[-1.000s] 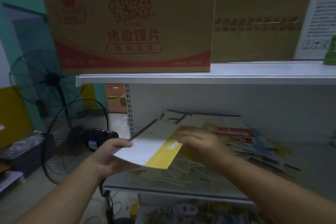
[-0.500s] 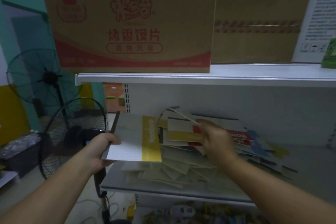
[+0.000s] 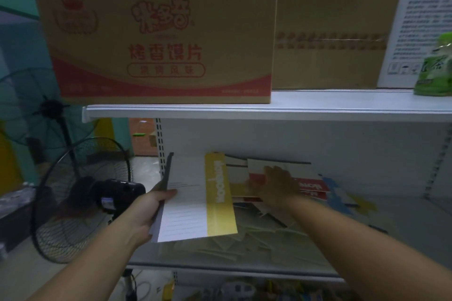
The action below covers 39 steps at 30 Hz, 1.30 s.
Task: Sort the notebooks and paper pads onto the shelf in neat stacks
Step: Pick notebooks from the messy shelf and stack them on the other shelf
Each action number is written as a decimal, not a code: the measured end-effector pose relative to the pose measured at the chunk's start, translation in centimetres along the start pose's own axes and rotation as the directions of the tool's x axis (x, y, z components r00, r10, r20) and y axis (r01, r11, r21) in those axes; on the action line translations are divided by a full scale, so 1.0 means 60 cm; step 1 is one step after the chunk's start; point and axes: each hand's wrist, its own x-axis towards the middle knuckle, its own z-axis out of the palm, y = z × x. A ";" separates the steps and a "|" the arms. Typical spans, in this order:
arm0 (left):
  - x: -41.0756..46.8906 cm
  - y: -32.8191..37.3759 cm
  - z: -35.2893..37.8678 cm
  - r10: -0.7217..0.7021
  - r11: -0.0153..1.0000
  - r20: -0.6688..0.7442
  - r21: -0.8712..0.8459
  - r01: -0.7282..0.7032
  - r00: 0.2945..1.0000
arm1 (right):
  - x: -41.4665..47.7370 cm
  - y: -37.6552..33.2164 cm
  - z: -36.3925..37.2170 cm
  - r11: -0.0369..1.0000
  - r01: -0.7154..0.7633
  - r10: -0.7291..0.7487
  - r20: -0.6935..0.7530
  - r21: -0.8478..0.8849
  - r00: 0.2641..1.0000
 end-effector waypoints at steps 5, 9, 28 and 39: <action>0.009 -0.007 -0.003 0.006 0.999 -0.014 0.045 -0.006 1.000 | 0.027 0.000 0.002 0.988 -0.027 0.053 0.172 -0.152 0.984; 0.007 -0.003 -0.009 -0.036 0.994 0.007 0.108 0.035 0.999 | 0.022 -0.005 -0.008 0.965 0.103 -0.084 0.085 -0.243 0.993; -0.092 -0.073 0.203 -0.132 0.979 0.106 0.169 0.113 0.986 | -0.252 0.162 -0.102 0.469 0.871 -0.853 -0.329 -0.146 0.405; -0.155 -0.304 0.595 -0.210 0.956 0.204 0.248 0.157 0.956 | -0.397 0.503 -0.147 0.359 -0.286 0.163 0.242 0.889 0.957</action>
